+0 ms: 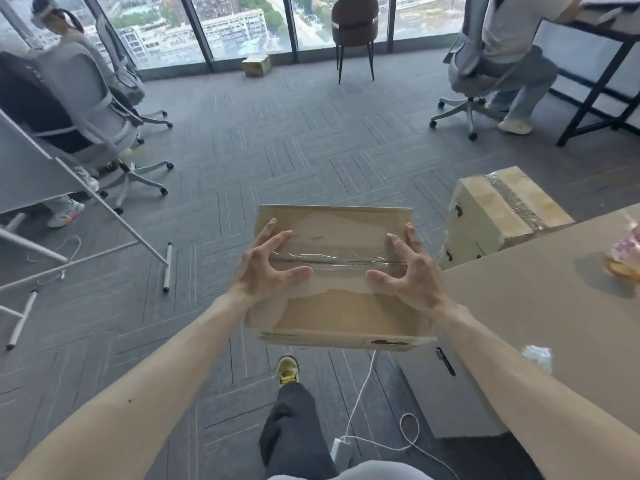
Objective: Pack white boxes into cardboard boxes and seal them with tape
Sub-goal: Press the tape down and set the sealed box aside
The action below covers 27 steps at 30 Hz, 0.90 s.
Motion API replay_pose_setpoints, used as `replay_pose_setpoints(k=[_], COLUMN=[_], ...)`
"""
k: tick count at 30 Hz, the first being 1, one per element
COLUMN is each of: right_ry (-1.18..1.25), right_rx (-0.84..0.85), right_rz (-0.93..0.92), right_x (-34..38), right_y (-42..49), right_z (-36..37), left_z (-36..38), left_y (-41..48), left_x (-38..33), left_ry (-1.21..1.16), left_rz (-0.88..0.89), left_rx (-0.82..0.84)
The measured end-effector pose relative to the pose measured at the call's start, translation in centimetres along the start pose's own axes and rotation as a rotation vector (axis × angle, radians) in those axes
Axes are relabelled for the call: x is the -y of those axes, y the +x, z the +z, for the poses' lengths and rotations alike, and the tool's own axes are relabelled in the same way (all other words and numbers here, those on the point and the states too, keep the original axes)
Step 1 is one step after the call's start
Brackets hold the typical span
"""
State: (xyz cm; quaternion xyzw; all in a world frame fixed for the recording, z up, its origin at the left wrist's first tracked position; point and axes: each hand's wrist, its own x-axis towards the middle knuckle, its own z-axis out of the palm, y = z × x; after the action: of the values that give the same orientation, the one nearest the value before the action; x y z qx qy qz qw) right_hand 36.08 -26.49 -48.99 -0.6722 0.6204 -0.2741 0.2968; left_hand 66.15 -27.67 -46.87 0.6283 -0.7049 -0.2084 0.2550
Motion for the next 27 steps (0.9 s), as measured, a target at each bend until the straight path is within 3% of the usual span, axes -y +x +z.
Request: replay_pose_setpoints(k=[5, 11, 18, 27], right_ry=[0.009, -0.023, 0.041, 0.023], right_rx=[-0.084, -0.239, -0.379, -0.547], right_rz=[0.09, 0.2, 0.316, 0.482], right_x=[2.7, 5.6, 3.7, -5.0], right_y=[10.1, 19.4, 25.1, 29.7], right_z=[2.9, 2.8, 0.1, -5.7], left_z=[-1.6, -3.8, -0.3, 10.3], left_y=[13.3, 27.7, 39.0, 50.8], left_x=[5.5, 7.1, 4.4, -4.1], left_ry=[-0.09, -0.106, -0.133, -0.106], left_rz=[0.089, 0.194, 0.352, 0.499], left_rx=[0.084, 0.217, 0.319, 0.473])
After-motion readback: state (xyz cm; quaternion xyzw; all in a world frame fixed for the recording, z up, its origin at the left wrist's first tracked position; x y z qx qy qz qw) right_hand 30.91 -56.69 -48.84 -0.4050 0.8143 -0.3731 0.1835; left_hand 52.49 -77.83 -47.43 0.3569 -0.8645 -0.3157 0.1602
